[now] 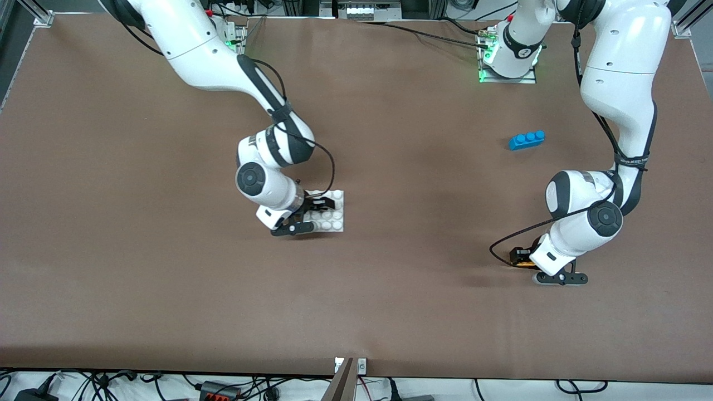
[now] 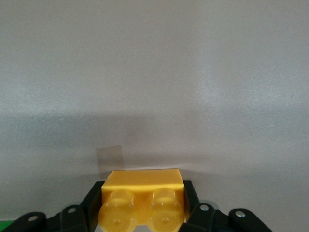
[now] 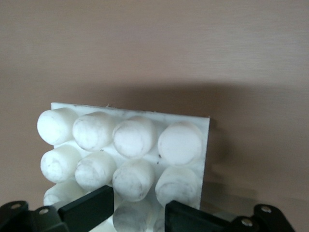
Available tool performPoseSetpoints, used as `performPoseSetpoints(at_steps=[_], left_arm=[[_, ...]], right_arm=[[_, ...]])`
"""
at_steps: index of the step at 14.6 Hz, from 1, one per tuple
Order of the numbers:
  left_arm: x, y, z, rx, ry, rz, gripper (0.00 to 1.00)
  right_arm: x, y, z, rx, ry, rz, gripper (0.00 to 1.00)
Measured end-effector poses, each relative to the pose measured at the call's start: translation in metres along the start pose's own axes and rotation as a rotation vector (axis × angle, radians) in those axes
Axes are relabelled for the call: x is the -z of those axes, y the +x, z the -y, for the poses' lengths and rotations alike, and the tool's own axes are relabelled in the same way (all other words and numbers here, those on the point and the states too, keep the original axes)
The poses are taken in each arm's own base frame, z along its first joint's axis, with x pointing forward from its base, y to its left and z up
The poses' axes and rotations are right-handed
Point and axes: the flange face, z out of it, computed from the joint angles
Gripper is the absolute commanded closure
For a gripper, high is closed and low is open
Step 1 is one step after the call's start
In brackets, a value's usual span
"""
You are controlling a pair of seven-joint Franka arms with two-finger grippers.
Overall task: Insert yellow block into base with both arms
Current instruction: 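Slide the white base toward the table middle with the right gripper, then release the base and withdraw the right gripper while the left gripper carries the block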
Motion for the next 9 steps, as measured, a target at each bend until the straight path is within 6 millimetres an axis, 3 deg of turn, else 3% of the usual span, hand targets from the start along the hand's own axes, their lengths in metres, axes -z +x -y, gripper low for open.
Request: performPoseSetpoints(at_steps=[4,8,9], left_arm=[[0.001,0.001,-0.002,-0.002,-0.002,-0.002,0.32],[0.008,0.001,-0.009,-0.011,-0.007,0.029,0.32],[0.013,0.002,-0.012,-0.015,-0.01,0.04,0.32]], right_arm=[[-0.01,-0.001,0.04,-0.025,0.019,-0.023,0.3],[-0.016,-0.004,0.075,0.001,0.039,-0.044,0.3],[-0.017,-0.006,0.08,0.007,0.042,-0.046,0.24]])
